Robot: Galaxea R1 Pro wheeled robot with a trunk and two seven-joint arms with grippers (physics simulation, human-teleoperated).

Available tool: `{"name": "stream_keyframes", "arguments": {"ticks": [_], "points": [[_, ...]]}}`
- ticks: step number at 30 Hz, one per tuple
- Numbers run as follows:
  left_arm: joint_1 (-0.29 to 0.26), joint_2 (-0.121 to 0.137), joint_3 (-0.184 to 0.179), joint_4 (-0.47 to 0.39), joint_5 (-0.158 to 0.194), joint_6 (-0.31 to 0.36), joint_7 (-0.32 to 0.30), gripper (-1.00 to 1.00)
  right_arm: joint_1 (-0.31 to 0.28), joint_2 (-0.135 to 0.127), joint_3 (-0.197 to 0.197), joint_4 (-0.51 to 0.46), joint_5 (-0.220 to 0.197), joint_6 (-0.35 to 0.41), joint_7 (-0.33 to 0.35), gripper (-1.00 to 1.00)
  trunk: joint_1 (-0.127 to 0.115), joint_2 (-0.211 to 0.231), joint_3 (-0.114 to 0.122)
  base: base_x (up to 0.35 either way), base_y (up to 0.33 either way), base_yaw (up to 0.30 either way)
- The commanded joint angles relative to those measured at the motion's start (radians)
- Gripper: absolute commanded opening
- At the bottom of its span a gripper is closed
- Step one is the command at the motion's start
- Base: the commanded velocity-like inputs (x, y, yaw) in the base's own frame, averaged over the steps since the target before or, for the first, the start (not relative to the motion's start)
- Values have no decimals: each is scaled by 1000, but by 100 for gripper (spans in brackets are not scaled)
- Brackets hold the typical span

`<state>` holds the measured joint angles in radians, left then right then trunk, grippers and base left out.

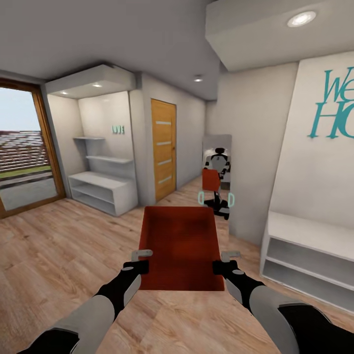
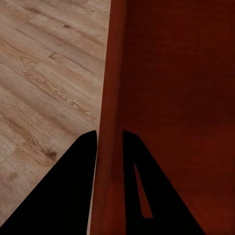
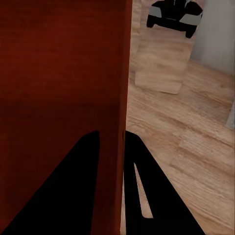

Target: Move the two storage containers from the living room to the garage. In the garage, place one container on the floor and stack the other container on top of it (either order is fine).

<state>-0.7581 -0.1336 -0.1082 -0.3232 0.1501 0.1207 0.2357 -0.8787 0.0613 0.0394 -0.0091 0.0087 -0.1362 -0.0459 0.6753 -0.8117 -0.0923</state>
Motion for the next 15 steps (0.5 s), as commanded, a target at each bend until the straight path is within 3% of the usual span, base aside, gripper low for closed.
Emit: {"name": "stream_keyframes", "arguments": {"ticks": [1,7,15], "points": [[-1,75,76,-28,-14,-39,14,-100,0,0,-16,3,-6,-3,-3,-100,1,-1,-2,318,-94,0],[-1,75,76,-28,-14,-39,14,-100,0,0,-16,3,-6,-3,-3,-100,1,-1,-2,318,-94,35],[-1,75,76,-28,-14,-39,14,-100,0,0,-16,3,-6,-3,-3,-100,1,-1,-2,318,-95,238]]}}
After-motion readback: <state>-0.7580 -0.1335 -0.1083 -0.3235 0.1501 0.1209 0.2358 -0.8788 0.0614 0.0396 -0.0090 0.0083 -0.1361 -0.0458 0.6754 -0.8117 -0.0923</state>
